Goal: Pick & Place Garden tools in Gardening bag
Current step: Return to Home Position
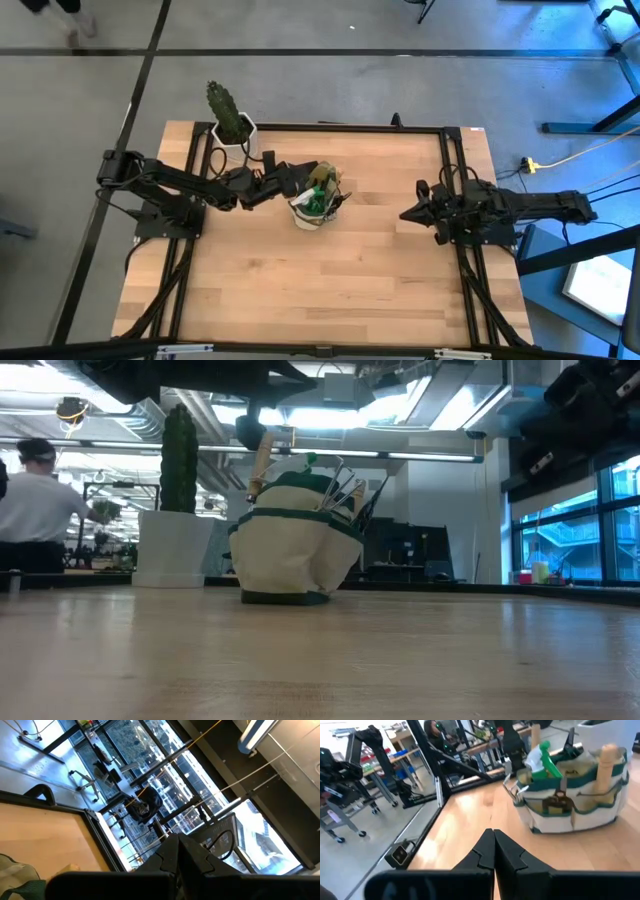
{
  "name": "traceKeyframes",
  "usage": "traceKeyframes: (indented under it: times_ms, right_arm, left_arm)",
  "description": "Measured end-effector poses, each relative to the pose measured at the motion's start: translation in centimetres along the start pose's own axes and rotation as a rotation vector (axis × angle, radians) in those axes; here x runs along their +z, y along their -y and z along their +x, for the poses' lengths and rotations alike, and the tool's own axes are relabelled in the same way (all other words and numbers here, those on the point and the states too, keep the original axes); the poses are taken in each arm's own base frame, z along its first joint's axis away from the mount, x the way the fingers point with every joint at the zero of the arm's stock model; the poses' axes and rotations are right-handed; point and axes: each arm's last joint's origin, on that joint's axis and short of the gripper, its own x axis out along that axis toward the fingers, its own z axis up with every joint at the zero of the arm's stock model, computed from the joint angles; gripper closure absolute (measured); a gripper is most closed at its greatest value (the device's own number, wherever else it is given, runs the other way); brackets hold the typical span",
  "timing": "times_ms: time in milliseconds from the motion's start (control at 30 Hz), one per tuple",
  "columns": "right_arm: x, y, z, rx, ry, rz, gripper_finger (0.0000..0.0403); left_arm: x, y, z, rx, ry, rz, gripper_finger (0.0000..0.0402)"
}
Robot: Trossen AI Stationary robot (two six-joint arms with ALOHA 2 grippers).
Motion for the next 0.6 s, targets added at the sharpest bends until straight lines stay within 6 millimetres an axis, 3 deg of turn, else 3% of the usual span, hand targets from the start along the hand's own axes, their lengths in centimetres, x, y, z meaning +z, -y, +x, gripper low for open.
traceKeyframes:
  times_ms: [300,600]
  right_arm:
    - [0.1,-0.2,-0.7,0.007,0.028,-0.031,0.0403]
    - [-2.8,0.9,-0.5,0.031,0.087,0.023,0.0403]
  left_arm:
    - [0.0,0.0,0.0,0.013,0.017,-0.022,0.0399]
    - [0.1,-0.1,0.0,0.021,0.028,-0.03,0.0399]
